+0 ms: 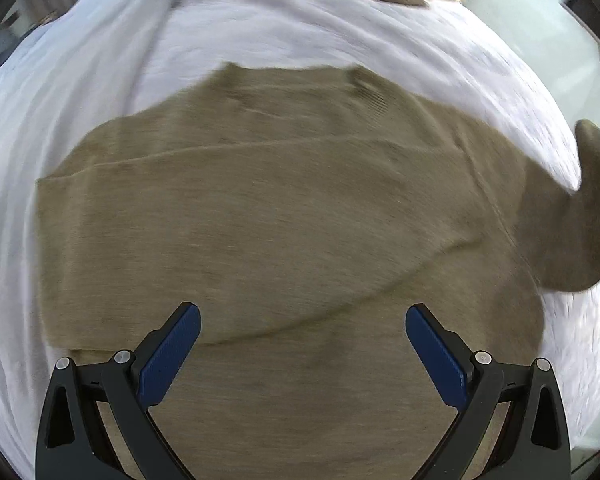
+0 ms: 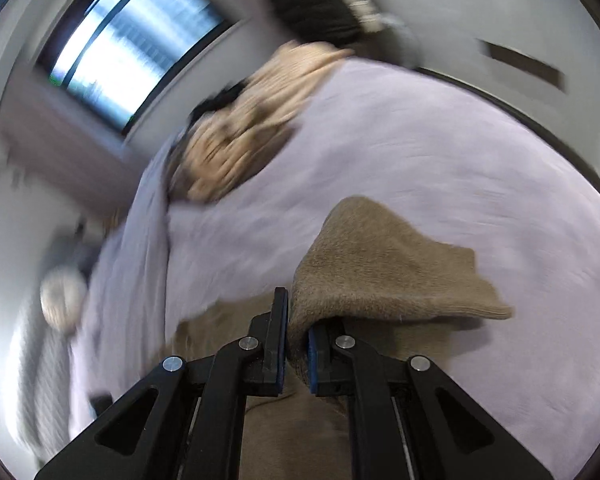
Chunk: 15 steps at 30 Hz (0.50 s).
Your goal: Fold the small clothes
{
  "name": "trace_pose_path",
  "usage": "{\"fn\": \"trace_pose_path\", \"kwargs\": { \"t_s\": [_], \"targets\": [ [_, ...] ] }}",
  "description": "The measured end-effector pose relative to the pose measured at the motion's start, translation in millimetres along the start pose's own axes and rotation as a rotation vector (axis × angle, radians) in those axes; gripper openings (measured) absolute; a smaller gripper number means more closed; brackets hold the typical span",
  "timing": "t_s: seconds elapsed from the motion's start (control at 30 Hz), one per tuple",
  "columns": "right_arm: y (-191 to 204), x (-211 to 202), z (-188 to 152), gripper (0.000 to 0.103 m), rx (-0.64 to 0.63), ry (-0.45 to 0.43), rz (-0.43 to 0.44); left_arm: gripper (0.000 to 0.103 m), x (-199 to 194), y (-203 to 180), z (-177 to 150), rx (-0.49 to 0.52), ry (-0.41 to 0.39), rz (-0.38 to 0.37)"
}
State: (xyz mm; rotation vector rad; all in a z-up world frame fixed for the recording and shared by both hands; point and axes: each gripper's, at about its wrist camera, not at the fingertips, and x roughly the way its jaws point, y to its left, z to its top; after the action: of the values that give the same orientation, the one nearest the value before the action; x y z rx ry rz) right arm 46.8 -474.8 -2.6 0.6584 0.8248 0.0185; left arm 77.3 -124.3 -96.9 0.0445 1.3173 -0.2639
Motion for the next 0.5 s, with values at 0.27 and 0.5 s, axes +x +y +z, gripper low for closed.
{"fn": "trace_pose_path", "kwargs": {
  "t_s": [0.27,0.5],
  "targets": [
    [113,131,-79,0.009,-0.266,0.309,0.051,0.103,-7,84,-4,-0.187,-0.027,0.052],
    [100,168,-114,0.020,-0.110,0.458,0.023,0.103,-5,116,-19,-0.253,-0.030,0.063]
  ]
}}
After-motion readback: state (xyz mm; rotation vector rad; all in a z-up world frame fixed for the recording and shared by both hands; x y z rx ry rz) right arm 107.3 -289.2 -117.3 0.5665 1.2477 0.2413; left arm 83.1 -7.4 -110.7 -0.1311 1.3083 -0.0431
